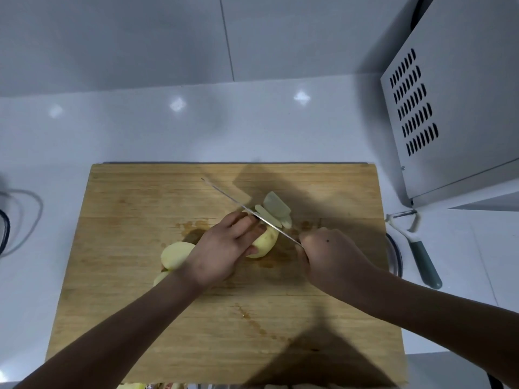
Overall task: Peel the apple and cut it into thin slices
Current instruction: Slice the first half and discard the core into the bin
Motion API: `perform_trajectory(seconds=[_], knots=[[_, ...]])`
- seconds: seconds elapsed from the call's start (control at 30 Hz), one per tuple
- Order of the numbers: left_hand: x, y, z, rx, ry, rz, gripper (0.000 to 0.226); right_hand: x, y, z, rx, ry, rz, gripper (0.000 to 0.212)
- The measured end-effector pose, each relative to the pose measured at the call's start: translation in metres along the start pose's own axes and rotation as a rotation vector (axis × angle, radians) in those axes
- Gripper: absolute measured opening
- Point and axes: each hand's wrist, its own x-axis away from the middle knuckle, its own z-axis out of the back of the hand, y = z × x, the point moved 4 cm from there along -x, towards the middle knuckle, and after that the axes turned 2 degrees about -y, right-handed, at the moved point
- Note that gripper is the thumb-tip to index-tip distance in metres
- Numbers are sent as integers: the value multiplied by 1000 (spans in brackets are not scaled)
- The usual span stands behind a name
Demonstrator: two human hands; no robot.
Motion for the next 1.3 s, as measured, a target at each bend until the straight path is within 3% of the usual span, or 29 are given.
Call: perform_trajectory(seconds=[0.17,0.47,0.6,0.8,0.9,1.0,1.3], knots=[[0,-1,-2,-12,-20,5,43,-19,-2,-7,23,-22,-23,17],[2,1,-1,-51,-48,26,44,-30,10,-12,-172,28,-37,21],[1,0,-2,-28,-32,22,42,-8,7,-2,-108,10,-9,34],[1,1,-1,-13,-3,22,40,-3,1,3,-55,-42,-15,38],[1,1,0,-28,18,3,39,-8,0,0,-49,-36,-19,34],[1,0,-1,-30,9,1,43,-22,-2,-8,-16,-23,-30,18],[3,2,0,-27,16,17,42,-41,10,-17,-162,9,-22,19]])
